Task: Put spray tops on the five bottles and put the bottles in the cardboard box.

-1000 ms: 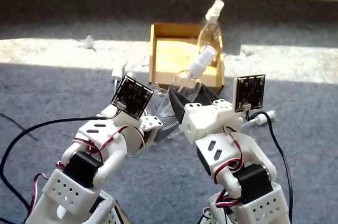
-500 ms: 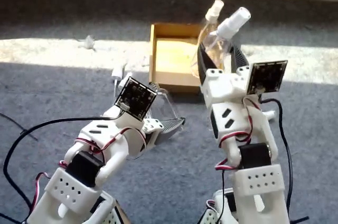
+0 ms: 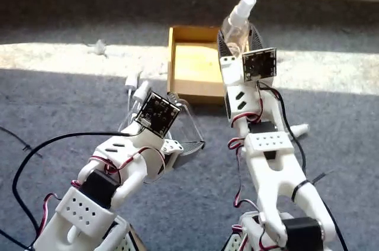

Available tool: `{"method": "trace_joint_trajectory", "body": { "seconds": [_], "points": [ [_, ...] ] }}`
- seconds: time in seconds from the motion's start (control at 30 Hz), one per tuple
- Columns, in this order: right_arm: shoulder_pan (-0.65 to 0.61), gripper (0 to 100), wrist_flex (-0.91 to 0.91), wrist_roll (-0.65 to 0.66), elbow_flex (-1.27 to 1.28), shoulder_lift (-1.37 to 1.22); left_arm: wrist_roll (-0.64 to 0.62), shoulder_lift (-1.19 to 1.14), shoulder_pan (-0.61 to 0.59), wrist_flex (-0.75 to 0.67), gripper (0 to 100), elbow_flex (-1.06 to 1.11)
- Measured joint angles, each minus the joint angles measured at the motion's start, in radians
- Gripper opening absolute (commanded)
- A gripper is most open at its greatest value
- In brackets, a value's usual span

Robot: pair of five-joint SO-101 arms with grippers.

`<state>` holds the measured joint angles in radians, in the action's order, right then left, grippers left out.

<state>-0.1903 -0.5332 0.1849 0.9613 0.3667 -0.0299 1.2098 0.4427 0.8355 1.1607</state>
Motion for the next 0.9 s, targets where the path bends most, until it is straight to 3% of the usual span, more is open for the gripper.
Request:
{"method": "trace_joint_trajectory", "body": {
  "seconds": [0.3,0.47,0.67,0.9],
  "points": [
    [0.048,0.4,-0.173,0.002,-0.025,-0.313,0.002,0.000,0.000,0.000,30,0.018],
    [0.054,0.4,-0.195,-0.003,-0.094,-0.427,0.002,0.000,0.000,0.000,30,0.018],
    [0.055,0.4,-0.195,-0.109,-0.164,-0.503,0.002,0.000,0.000,0.000,30,0.018],
    [0.055,0.4,-0.195,-0.058,-0.173,-0.563,0.002,0.000,0.000,0.000,30,0.018]
  ]
}}
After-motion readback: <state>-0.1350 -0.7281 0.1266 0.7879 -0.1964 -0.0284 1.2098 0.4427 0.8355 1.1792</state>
